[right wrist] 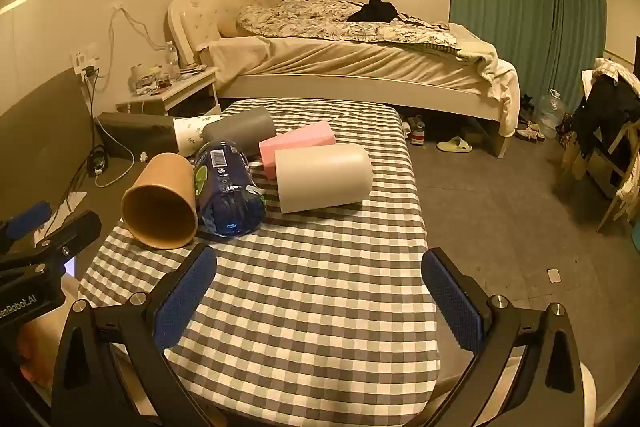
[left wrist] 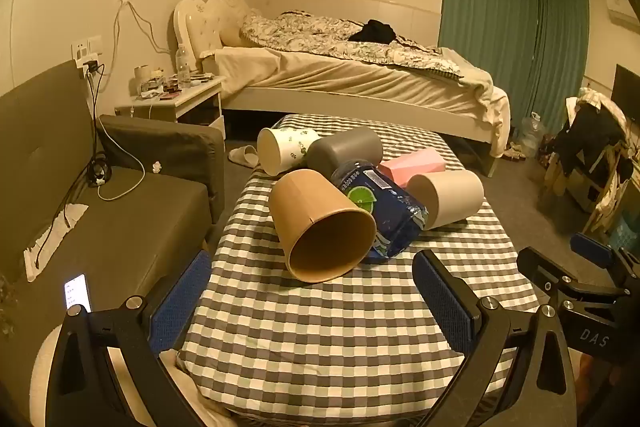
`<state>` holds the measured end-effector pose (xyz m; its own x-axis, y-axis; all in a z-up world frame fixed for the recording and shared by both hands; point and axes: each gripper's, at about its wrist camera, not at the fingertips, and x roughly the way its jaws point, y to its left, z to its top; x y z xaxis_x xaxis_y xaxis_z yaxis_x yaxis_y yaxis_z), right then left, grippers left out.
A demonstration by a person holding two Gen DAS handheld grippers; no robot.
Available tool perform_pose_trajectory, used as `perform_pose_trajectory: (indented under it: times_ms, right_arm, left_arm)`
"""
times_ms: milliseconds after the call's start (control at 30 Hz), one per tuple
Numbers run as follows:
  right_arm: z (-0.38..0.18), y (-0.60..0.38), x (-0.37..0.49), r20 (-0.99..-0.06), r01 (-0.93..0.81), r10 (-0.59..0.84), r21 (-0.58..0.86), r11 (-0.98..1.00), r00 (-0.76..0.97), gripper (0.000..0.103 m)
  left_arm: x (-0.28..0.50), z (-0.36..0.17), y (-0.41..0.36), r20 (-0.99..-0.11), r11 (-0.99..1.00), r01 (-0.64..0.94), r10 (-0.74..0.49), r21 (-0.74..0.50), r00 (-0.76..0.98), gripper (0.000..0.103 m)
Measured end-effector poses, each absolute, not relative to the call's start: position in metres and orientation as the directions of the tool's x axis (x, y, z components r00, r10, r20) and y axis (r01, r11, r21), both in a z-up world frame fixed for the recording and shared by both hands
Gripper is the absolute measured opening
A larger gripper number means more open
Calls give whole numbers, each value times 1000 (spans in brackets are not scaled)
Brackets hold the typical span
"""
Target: Flip cup upside down
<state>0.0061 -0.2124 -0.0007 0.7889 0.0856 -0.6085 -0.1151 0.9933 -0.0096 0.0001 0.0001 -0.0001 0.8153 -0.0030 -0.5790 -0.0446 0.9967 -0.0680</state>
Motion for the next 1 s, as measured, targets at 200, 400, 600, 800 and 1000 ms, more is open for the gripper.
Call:
perform_pose_trajectory:
  times_ms: [200, 400, 600, 800, 1000]
  right_arm:
    - [4, -210, 10, -609, -107, 84, -2, 994, 789, 103]
    - [2, -214, 8, -604, -108, 91, 9, 994, 792, 103]
    - [1, -216, 7, -605, -102, 93, 20, 995, 791, 103]
    - [1, -216, 7, -605, -101, 93, 21, 995, 791, 103]
    - [2, -216, 7, -603, -105, 97, 22, 994, 792, 103]
  left_arm:
    - [1, 0, 0, -579, 997, -44, -2, -66, 815, 103]
    - [4, 1, 2, -583, 997, -44, 3, -57, 813, 103]
    - [0, 0, 0, -573, 997, -45, 2, -62, 819, 103]
    - [-1, 1, 0, -574, 997, -46, 2, -61, 819, 103]
    - [-1, 1, 0, -575, 997, -46, 4, -59, 818, 103]
